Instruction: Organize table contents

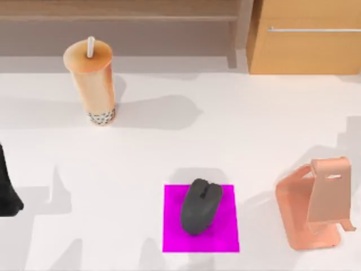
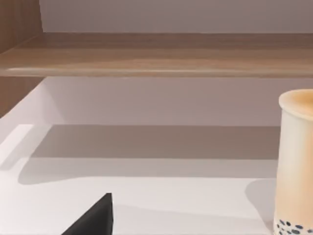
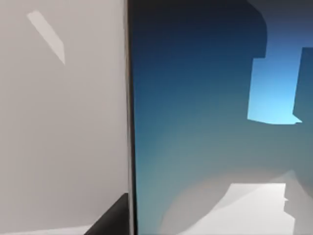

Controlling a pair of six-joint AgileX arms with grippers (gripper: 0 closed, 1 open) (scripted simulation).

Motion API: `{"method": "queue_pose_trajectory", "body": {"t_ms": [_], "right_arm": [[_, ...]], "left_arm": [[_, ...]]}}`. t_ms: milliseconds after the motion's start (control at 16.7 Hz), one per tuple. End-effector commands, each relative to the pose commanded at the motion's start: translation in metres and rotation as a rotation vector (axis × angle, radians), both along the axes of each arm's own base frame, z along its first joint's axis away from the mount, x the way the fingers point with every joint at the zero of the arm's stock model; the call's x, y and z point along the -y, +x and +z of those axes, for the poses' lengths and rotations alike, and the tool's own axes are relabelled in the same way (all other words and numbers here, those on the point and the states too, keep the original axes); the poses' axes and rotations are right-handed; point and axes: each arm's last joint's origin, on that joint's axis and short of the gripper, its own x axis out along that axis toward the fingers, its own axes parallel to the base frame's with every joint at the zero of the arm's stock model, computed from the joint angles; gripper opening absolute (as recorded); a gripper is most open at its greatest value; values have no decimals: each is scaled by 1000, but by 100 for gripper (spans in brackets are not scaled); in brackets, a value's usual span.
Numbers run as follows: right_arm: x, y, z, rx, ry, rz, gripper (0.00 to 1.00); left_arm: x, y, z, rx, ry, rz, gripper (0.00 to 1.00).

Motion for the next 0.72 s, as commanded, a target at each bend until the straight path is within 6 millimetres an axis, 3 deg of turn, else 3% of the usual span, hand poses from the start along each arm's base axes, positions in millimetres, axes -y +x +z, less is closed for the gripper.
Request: {"method": "queue_pose_trajectory", "body": {"t_ms": [360,720], "right_arm": [[0,0,0,0,0,0,0],[-3,-2,32,1,10,-9,0]], "left_arm": [[0,0,0,0,0,0,100],[0,0,0,0,0,0,100]]}}
